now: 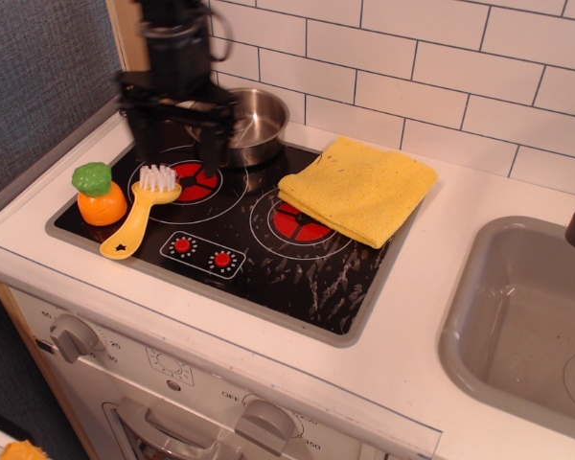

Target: Pick up the pineapple and place it on the yellow towel

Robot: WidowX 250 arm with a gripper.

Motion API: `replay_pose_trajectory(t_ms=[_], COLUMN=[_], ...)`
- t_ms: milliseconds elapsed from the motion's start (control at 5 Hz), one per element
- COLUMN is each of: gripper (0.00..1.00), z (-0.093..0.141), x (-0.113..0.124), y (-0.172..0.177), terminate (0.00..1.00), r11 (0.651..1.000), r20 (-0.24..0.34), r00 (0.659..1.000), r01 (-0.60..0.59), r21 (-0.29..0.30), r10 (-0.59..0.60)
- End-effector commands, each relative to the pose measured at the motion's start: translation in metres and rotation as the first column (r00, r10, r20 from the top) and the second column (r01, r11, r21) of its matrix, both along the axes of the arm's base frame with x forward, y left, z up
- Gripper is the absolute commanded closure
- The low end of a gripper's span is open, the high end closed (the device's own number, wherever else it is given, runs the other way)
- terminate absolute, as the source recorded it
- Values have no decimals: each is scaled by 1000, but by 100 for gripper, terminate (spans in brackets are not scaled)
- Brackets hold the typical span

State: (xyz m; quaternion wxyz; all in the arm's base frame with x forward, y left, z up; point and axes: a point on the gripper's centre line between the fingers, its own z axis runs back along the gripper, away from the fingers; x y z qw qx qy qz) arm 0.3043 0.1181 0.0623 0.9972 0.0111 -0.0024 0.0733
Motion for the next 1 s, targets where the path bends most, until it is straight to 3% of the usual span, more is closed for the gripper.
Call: replay_pose_trajectory(t_ms=[0, 400, 800], gripper=[0, 0, 0], z=[18, 30, -8], x=[-11, -36, -34], y=[32, 54, 53], terminate=[0, 0, 0], r11=[997, 995, 997], r20=[57, 82, -4], r00=[998, 997, 1000], r01=[-40, -17, -20], r21=[62, 96, 71], r10=[37, 9, 20])
